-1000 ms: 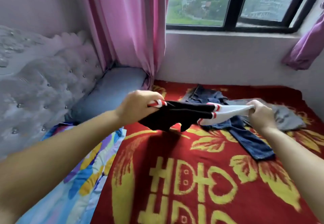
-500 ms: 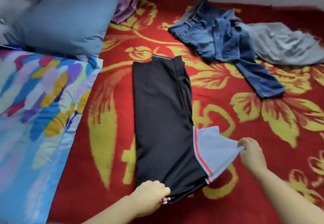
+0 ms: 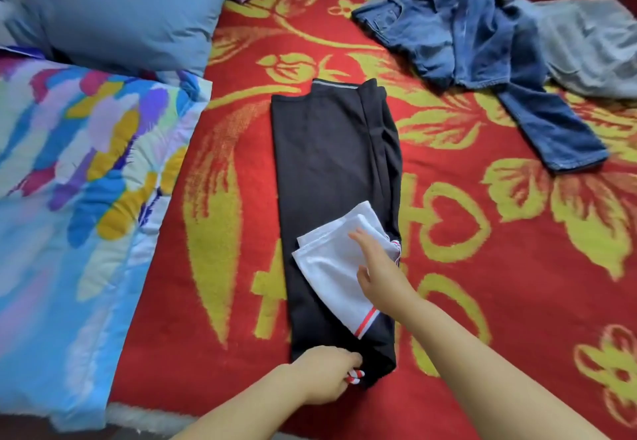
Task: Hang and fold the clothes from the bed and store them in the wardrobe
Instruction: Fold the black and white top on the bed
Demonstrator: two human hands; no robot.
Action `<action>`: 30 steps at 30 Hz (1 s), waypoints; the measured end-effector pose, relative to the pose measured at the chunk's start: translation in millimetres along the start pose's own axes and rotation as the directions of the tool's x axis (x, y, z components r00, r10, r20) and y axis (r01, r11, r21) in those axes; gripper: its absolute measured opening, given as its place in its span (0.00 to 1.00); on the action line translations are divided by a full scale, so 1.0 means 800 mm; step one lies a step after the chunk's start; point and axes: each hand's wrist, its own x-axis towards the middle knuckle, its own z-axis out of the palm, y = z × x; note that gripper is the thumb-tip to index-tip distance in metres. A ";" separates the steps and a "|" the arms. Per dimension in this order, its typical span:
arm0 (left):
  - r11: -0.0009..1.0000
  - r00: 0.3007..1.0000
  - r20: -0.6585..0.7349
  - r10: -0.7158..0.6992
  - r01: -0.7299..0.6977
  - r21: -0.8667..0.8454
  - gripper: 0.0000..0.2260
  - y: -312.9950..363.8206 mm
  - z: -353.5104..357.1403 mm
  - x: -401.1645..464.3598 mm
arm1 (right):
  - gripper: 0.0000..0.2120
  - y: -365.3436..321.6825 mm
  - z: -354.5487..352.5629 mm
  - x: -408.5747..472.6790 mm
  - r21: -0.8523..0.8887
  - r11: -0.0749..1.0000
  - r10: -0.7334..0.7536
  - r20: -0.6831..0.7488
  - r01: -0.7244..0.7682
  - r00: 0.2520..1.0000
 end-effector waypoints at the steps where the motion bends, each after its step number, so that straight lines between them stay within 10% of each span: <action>1: 0.999 1.000 -0.003 -0.015 0.015 -0.041 0.07 -0.003 -0.003 -0.003 | 0.32 0.010 0.005 -0.009 -0.011 0.999 0.042 0.067 -0.041 0.997; 6: 0.938 0.999 0.033 -0.036 0.046 -0.343 0.06 -0.019 -0.029 -0.017 | 0.41 0.057 0.035 -0.083 -0.389 0.911 0.173 0.666 0.140 0.726; 10: 0.929 0.963 0.267 0.025 0.077 -0.363 0.05 -0.022 -0.047 -0.016 | 0.35 0.055 0.045 -0.110 -0.369 0.901 0.163 0.774 0.227 0.612; 13: 0.954 0.944 0.329 -0.042 0.135 -0.266 0.12 -0.035 -0.077 -0.003 | 0.09 0.038 0.035 -0.084 -0.286 0.948 0.107 0.704 0.142 0.702; 16: 0.958 0.992 0.070 -0.105 0.120 -0.261 0.10 -0.058 -0.137 0.024 | 0.03 0.039 0.000 -0.033 -0.176 0.977 0.209 0.633 -0.124 0.745; 19: 0.963 0.883 -0.394 -0.254 0.192 -0.190 0.12 -0.080 -0.196 0.059 | 0.04 0.049 -0.024 0.012 0.032 0.952 0.290 0.231 -0.305 0.929; 21: 0.924 0.749 -0.586 -0.309 0.383 0.002 0.21 -0.091 -0.203 0.077 | 0.08 0.047 -0.019 0.029 0.143 0.924 0.368 -0.075 -0.355 0.927; 24: 0.895 0.730 -0.595 -0.337 0.445 0.038 0.31 -0.093 -0.163 0.091 | 0.23 0.037 -0.003 0.039 0.290 0.892 0.427 -0.288 -0.347 0.857; 27: 0.872 0.619 -0.627 -0.474 0.428 -0.236 0.34 -0.085 -0.095 0.078 | 0.28 0.026 0.015 0.022 0.325 0.887 0.425 -0.294 -0.328 0.856; 30: 0.619 0.447 -0.447 -0.775 0.390 -0.682 0.29 -0.086 -0.055 0.063 | 0.32 0.027 0.035 -0.004 0.299 0.848 0.512 -0.252 -0.437 0.821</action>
